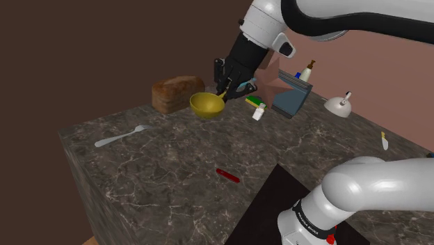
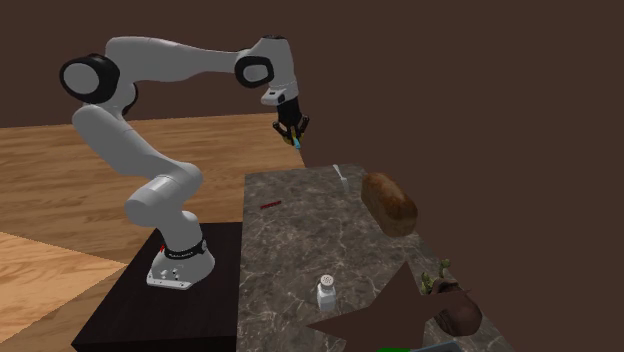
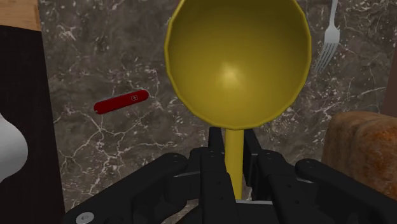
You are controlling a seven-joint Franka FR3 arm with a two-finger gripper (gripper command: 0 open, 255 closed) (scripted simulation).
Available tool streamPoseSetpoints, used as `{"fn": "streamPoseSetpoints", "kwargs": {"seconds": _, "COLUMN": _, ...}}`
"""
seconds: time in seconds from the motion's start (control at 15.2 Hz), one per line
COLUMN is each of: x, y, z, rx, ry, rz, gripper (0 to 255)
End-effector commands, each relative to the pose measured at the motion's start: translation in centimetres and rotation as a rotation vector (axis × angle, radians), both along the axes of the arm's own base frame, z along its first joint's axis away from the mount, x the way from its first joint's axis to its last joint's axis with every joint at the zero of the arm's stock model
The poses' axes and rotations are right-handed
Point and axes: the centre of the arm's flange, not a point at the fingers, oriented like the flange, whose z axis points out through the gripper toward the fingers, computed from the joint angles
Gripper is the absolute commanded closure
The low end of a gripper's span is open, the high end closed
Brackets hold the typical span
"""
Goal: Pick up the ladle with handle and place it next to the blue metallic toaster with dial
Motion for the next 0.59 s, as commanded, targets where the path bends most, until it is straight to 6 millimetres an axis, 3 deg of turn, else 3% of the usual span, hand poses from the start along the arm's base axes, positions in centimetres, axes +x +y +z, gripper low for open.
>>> {"fn": "streamPoseSetpoints", "kwargs": {"seconds": 0.0, "x": 0.0, "y": 0.1, "z": 1.1, "rx": 0.0, "ry": 0.0, "rz": 0.0, "gripper": 255}}
{"fn": "streamPoseSetpoints", "kwargs": {"seconds": 0.2, "x": 0.0, "y": 0.1, "z": 2.1, "rx": 0.0, "ry": 0.0, "rz": 0.0, "gripper": 255}}
{"fn": "streamPoseSetpoints", "kwargs": {"seconds": 0.53, "x": -0.4, "y": -6.5, "z": 2.1, "rx": 0.0, "ry": 0.0, "rz": 0.0, "gripper": 255}}
